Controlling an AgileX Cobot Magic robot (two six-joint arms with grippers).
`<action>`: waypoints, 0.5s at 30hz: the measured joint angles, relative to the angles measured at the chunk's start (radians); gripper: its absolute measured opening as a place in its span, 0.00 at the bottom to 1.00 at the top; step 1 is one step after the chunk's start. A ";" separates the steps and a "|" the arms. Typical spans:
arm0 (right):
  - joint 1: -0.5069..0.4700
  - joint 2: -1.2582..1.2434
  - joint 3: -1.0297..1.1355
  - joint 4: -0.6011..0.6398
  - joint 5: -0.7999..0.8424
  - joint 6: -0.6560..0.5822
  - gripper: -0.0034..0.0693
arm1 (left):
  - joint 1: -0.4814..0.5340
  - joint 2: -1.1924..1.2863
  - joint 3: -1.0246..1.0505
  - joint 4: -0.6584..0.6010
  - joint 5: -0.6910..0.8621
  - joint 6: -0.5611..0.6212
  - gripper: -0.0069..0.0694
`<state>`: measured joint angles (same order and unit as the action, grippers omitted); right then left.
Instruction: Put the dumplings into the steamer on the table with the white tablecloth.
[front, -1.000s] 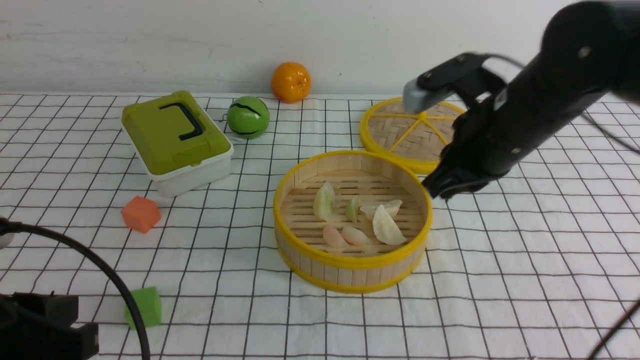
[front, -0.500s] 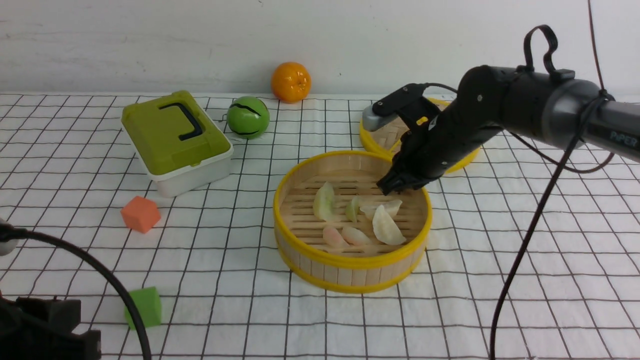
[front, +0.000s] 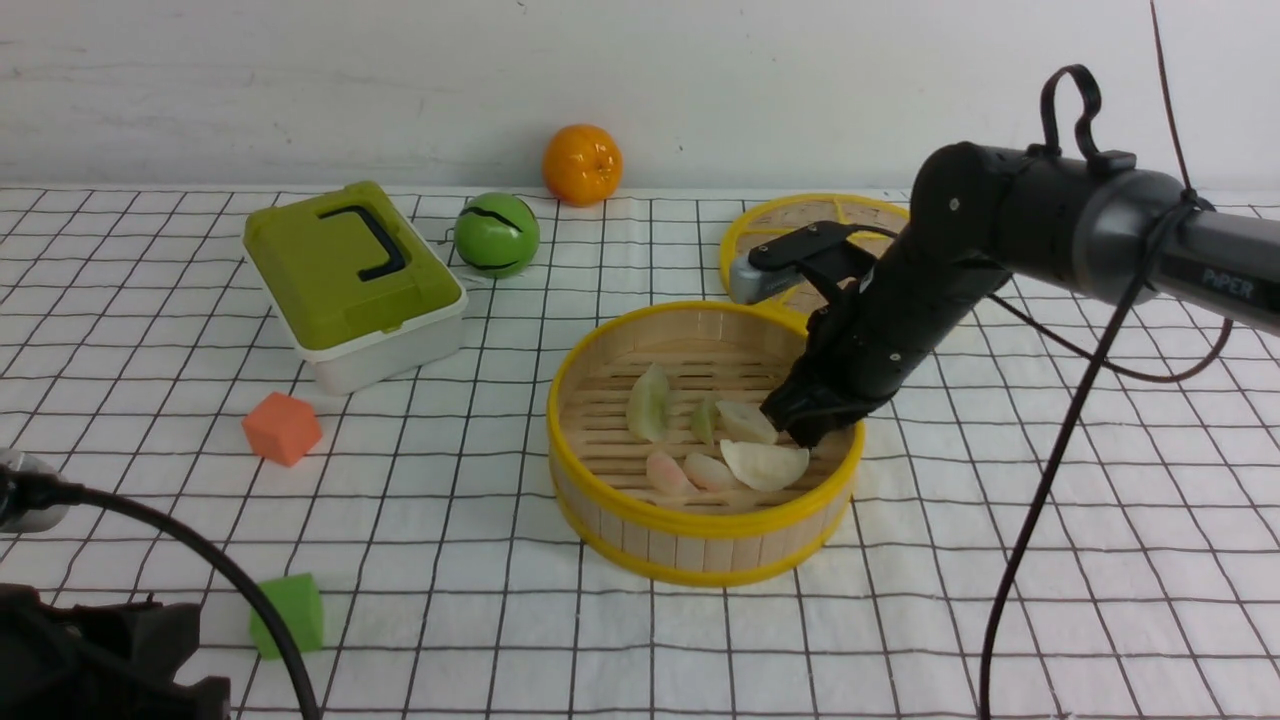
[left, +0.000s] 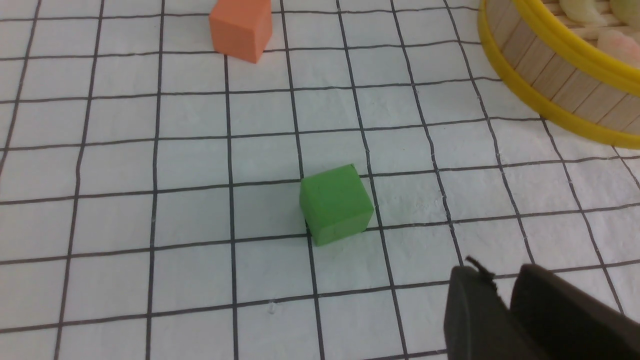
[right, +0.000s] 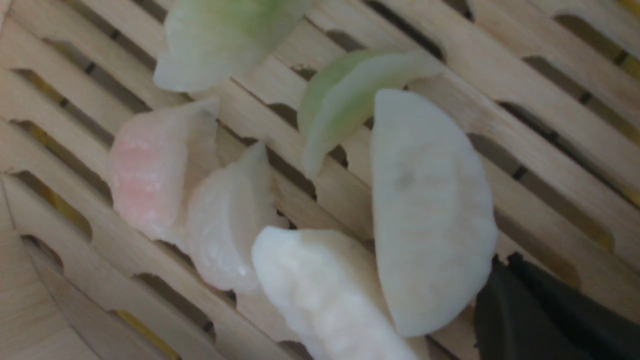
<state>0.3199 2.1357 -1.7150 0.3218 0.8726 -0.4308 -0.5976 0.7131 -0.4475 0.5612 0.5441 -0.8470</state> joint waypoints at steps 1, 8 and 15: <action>0.000 0.000 0.000 0.000 0.006 0.000 0.02 | 0.000 0.000 0.000 0.000 -0.001 0.000 0.24; 0.000 -0.048 0.000 -0.044 -0.020 0.024 0.03 | 0.000 0.000 0.000 0.001 -0.002 0.000 0.25; 0.000 -0.322 0.000 -0.166 0.007 0.078 0.03 | 0.000 0.000 0.000 0.001 0.001 0.000 0.26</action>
<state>0.3199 1.8138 -1.7150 0.1555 0.8794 -0.3528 -0.5976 0.7131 -0.4475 0.5621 0.5450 -0.8470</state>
